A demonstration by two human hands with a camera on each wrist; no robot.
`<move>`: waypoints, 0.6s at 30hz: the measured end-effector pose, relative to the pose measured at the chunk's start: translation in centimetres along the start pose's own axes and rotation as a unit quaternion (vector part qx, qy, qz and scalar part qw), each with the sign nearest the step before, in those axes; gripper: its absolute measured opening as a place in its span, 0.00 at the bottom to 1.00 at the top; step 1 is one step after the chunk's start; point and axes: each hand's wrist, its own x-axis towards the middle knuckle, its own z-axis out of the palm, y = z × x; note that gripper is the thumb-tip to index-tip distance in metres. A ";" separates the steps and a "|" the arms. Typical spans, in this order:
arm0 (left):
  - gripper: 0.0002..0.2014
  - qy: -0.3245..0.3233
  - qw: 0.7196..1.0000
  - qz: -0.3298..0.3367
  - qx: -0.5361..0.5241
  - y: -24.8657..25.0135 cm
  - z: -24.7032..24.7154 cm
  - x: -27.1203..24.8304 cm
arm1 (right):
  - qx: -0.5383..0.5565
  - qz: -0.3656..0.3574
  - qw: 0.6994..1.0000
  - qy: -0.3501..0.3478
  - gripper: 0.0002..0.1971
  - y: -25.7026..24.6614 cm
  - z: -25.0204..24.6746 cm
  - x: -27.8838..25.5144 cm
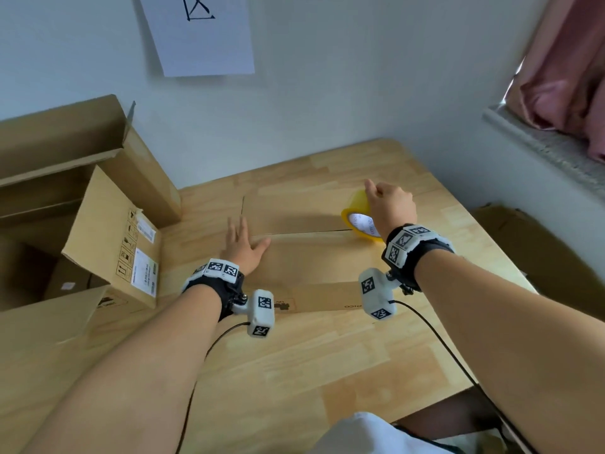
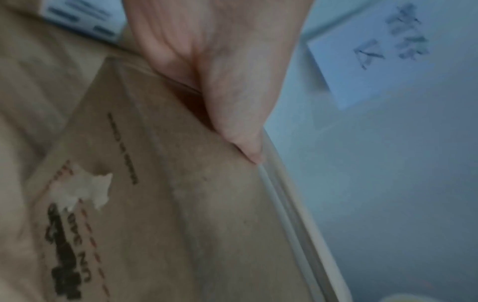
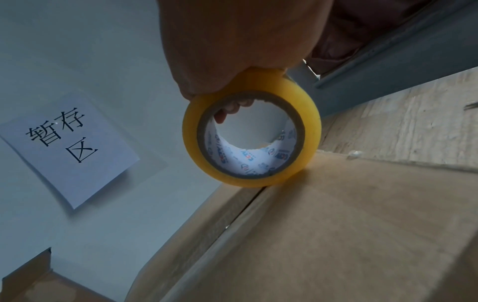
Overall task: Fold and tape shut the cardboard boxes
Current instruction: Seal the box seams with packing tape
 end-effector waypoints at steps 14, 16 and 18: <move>0.34 0.033 0.990 0.063 -0.118 -2.1 1.1 0.6 | 0.014 -0.105 0.992 -0.071 0.27 -4.9 2.2 -0.6; 0.34 0.037 0.990 0.064 -0.122 -2.1 1.1 0.6 | 0.029 -0.119 0.988 -0.090 0.28 -6.4 3.7 -1.3; 0.34 0.042 0.988 0.068 -0.131 -2.2 1.1 0.6 | 0.032 -0.129 0.984 -0.121 0.29 -7.1 5.1 -1.7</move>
